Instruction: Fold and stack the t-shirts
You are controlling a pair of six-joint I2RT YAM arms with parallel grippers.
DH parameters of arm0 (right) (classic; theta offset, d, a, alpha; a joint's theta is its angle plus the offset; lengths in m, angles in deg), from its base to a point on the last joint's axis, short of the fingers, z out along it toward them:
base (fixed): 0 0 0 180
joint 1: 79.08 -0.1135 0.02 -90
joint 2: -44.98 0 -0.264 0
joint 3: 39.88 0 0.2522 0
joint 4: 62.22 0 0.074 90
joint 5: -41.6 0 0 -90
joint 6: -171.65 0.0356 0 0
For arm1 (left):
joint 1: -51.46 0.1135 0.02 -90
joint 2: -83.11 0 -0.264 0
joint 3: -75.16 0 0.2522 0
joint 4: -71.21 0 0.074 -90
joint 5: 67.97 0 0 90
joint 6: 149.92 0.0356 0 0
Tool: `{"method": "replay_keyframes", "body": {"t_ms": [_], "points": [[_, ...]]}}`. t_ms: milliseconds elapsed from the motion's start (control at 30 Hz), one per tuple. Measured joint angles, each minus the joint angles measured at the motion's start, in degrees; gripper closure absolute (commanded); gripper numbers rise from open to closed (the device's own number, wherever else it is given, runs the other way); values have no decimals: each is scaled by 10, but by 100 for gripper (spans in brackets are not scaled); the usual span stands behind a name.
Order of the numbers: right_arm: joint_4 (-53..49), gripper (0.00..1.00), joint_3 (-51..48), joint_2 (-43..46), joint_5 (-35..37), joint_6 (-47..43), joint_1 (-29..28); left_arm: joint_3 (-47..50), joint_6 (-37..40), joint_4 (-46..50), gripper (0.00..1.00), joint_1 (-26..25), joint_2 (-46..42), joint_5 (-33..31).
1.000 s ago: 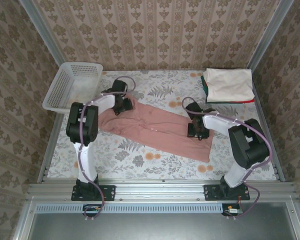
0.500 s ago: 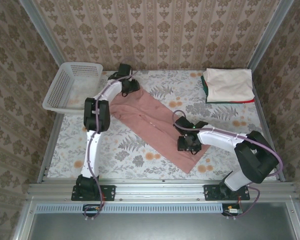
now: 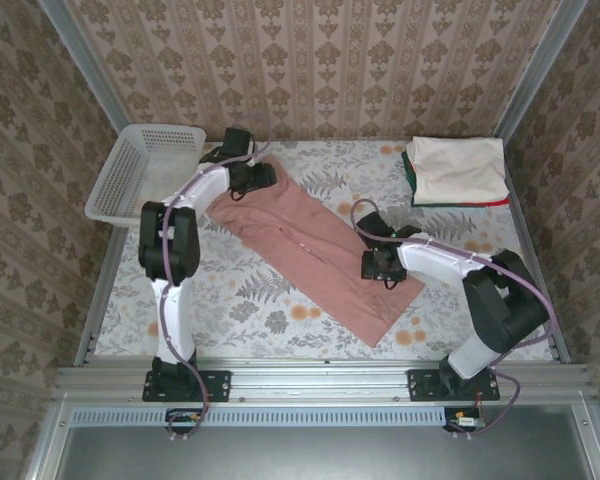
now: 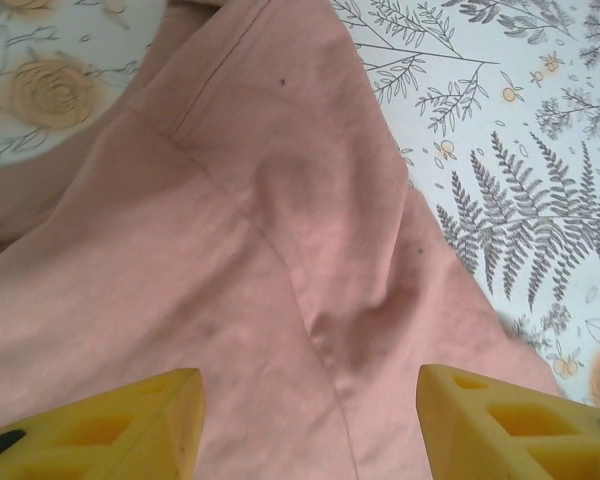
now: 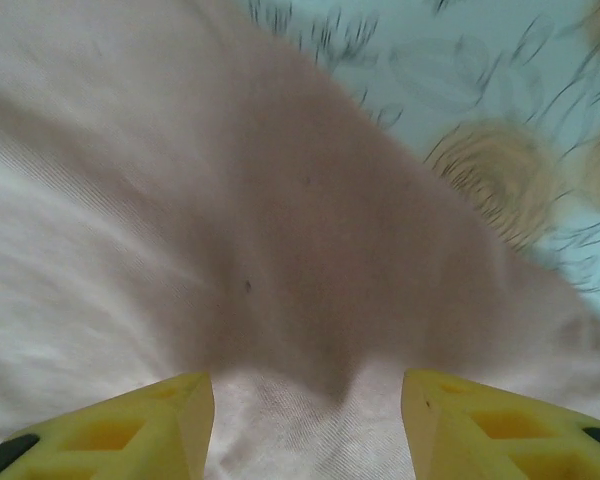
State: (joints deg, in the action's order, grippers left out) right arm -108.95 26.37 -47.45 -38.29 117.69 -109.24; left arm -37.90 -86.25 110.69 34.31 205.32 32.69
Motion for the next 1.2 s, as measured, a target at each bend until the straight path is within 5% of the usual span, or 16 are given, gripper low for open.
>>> {"method": "replay_keyframes", "body": {"t_ms": [267, 700, 833, 1000, 1200], "points": [[33, 45, -35, 0, 6, 59, -75, -54, -19, -57, 52, 2, 126, 22], [17, 41, -19, 7, -16, 180, -256, -454, -35, 21, 58, -4, 357, 87], [-13, 36, 27, 17, -8, 175, -263, -499, -34, 32, 50, -14, 382, 118], [-40, 41, 59, 28, 31, 141, -212, -469, -14, 50, 0, -24, 348, 137], [-28, 43, 41, -47, 43, 123, -189, -426, 7, 120, 0, -26, 230, 98]]}}
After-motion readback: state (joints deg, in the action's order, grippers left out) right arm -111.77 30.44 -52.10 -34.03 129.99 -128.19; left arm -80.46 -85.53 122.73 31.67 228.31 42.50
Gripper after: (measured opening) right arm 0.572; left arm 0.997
